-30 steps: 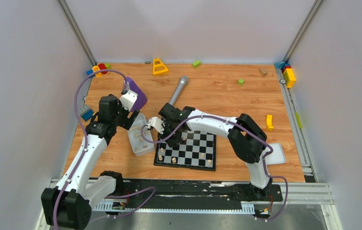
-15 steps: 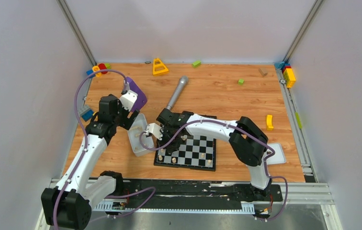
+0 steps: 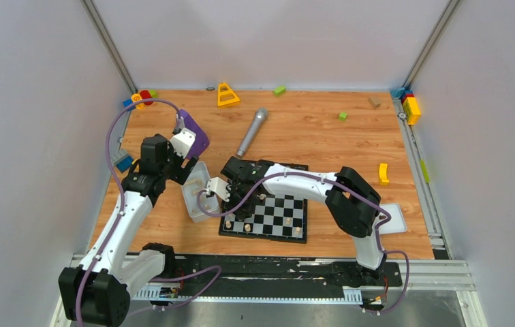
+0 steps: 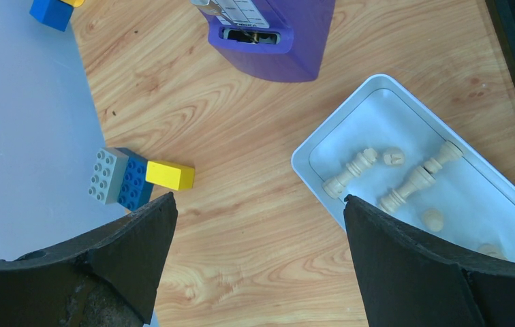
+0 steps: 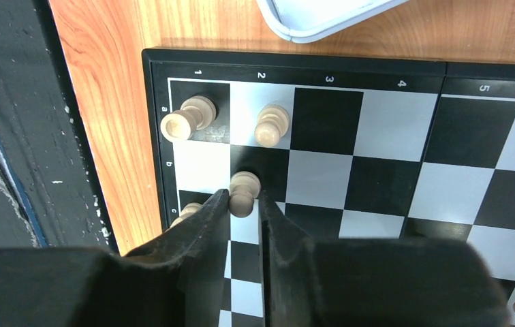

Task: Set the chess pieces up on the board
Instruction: Move the chess piece to the chessboard, then pick up the chess piece from the chessboard.

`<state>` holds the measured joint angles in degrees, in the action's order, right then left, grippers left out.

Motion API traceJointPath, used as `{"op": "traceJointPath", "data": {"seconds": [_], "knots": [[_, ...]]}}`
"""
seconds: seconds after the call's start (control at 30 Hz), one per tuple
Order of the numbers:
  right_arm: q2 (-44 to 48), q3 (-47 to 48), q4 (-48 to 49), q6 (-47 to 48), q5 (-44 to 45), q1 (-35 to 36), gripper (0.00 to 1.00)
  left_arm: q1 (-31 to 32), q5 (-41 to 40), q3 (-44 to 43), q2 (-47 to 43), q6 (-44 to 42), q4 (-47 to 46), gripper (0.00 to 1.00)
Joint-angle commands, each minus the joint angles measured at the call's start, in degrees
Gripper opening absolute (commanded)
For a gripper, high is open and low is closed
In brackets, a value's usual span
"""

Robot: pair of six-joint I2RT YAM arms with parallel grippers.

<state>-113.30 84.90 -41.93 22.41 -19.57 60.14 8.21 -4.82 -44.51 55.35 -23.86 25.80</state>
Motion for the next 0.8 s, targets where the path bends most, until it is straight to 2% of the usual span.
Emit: {"op": "traceJointPath", "data": {"seconds": [0.0, 0.1, 0.2, 0.47, 0.77], "knots": [[0.86, 2.15, 1.08, -0.54, 0.68, 0.44, 0.28, -0.38, 0.51, 0.04, -0.25, 1.01, -2.34, 1.00], [2.30, 2.16, 1.53, -0.53, 2.41, 0.23, 0.47, -0.39, 0.51, 0.04, -0.25, 1.01, -2.38, 1.00], [4.36, 2.32, 1.75, -0.75, 3.46, -0.46, 0.55, -0.33, 0.51, 0.04, -0.16, 1.02, -2.34, 1.00], [8.44, 3.18, 1.90, -2.93, 4.50, -6.75, 0.56, -0.38, 0.56, 0.04, -0.08, 1.01, -2.42, 1.00], [4.74, 4.65, 1.94, -5.45, 3.93, -12.62, 0.57, -0.38, 0.60, -0.02, 0.10, 1.01, -2.34, 1.00]]}}
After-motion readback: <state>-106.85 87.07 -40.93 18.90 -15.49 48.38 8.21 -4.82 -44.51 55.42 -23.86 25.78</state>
